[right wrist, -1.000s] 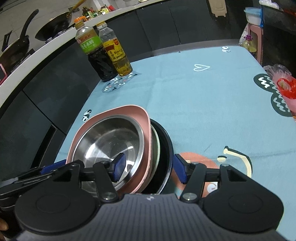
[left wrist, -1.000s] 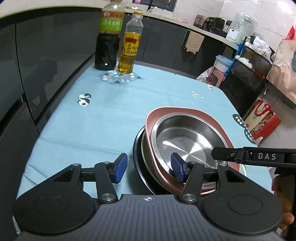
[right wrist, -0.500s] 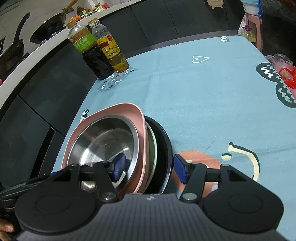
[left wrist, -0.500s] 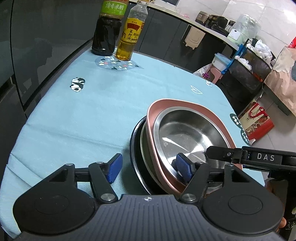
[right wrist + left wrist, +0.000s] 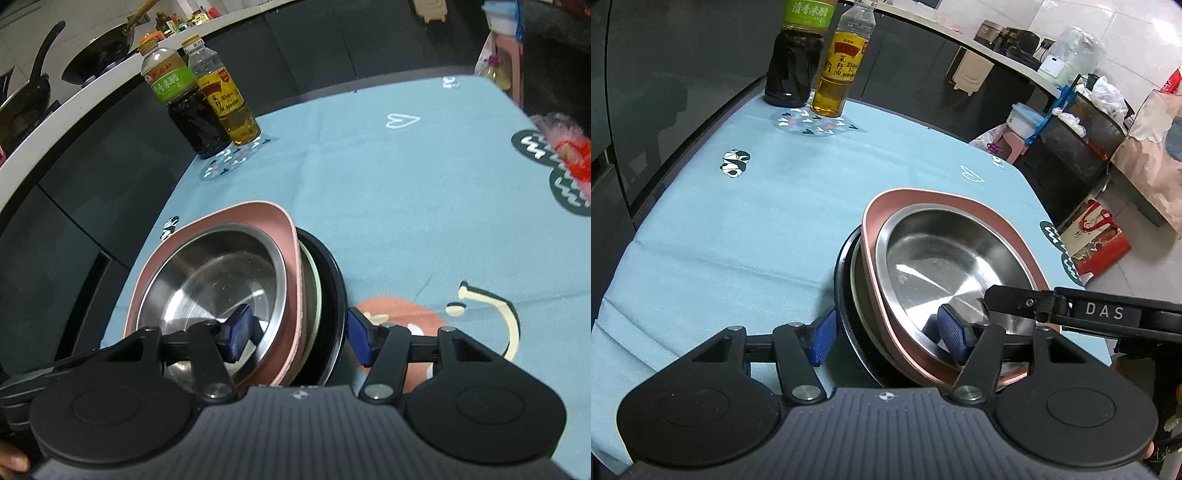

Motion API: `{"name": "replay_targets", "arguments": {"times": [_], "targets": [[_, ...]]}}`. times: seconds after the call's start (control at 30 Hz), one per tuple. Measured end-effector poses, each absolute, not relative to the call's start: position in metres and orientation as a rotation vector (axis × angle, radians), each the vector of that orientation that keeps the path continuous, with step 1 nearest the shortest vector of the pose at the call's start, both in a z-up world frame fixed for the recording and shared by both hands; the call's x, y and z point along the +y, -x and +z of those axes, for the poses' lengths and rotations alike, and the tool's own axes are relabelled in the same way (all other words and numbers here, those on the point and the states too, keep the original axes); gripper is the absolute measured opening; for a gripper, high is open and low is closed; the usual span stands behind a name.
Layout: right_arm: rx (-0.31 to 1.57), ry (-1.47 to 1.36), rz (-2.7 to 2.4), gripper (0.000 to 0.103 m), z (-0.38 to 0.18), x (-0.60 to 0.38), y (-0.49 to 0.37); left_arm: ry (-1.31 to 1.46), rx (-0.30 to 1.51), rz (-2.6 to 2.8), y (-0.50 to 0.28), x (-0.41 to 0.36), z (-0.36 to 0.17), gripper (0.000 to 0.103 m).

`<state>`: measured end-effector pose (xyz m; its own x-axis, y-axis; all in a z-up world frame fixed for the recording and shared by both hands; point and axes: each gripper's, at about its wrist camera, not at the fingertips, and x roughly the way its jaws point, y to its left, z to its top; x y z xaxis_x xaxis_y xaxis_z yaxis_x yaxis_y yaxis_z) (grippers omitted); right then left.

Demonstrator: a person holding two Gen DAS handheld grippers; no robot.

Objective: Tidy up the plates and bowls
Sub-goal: 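Lower the plate stack with both grippers onto the black bowl stack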

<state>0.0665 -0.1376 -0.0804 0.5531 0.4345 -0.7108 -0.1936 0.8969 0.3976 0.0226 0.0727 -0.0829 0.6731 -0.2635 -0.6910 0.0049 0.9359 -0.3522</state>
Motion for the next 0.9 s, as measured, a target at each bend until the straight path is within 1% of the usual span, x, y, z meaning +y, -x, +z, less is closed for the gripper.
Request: {"name": "replay_targets", "arguments": {"times": [0.17, 0.4, 0.9], "targets": [[0.900, -0.285, 0.370, 0.037, -0.079, -0.137, -0.070, 0.357, 0.835, -0.149, -0.026, 0.076, -0.082, 0.055], [0.883, -0.281, 0.364, 0.037, -0.075, -0.135, -0.076, 0.325, 0.801, -0.141, -0.032, 0.072, -0.075, 0.055], [0.841, -0.296, 0.353, 0.037, -0.058, -0.134, -0.109, 0.307, 0.751, -0.141, -0.073, 0.071, -0.057, 0.055]]}}
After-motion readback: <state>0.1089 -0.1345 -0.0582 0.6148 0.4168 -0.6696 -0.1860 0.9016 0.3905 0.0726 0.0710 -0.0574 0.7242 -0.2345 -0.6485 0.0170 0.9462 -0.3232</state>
